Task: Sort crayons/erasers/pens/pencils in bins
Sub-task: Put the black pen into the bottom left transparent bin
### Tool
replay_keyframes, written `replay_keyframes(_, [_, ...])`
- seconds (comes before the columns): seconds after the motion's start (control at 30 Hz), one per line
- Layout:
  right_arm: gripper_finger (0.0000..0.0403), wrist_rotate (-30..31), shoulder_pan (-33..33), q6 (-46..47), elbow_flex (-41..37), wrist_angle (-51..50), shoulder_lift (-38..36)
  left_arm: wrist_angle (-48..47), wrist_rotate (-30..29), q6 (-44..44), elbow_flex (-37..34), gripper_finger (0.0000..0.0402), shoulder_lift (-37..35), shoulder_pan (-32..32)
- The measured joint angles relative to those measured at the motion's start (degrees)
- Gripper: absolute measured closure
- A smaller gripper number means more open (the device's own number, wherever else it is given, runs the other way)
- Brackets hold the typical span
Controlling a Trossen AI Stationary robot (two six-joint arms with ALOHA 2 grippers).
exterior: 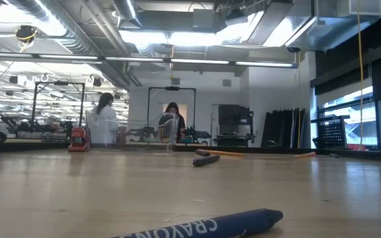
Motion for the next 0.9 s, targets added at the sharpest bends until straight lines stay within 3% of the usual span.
replay_keyframes(0.37, [0.0288,0.0,0.0,0.0,0.0,0.1,0.0,1.6,0.0,0.0,-5.2,0.0401,0.0,0.8])
replay_keyframes(0.9, [0.0288,0.1,-0.2,1.7,0.0,0.0,0.0,0.8,-2.6,-0.7,-6.5,0.0392,0.0,1.0])
